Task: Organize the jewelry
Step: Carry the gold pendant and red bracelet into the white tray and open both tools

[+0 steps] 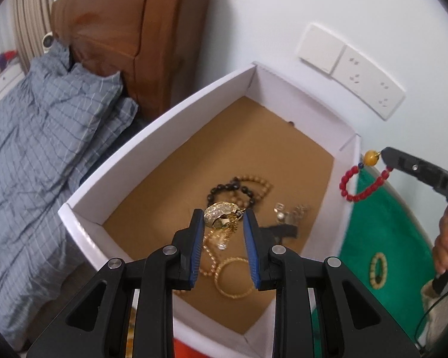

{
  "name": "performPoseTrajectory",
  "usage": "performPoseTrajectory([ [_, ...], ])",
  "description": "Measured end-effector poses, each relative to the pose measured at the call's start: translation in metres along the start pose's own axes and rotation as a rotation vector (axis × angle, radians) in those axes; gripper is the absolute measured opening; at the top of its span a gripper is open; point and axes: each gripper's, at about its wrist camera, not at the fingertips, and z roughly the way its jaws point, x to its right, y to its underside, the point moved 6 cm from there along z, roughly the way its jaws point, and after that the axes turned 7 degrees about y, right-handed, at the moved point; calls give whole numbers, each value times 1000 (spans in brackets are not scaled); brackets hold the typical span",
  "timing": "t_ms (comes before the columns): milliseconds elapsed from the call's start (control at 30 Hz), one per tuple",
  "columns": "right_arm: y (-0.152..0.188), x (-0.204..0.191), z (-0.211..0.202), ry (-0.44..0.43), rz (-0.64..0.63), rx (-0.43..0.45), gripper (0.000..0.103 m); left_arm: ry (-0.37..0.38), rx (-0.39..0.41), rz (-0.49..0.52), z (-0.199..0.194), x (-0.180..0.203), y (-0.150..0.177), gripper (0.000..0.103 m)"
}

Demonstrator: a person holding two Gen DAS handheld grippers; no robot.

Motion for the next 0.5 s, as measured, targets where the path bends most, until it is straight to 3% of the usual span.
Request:
performPoseTrajectory([
  [200, 2, 23, 72, 56, -13, -115, 10, -20, -40, -25, 43, -19, -5, 26],
  [400, 7, 29, 116, 121, -40, -158, 13, -26, -71, -54, 82, -30, -9, 27],
  [467, 6, 28, 115, 116, -21, -146, 15, -61, -82, -55, 86, -34, -10, 35],
  [500, 2, 28, 109, 116, -2, -128, 19, -69, -80, -59, 85, -35, -11, 47],
])
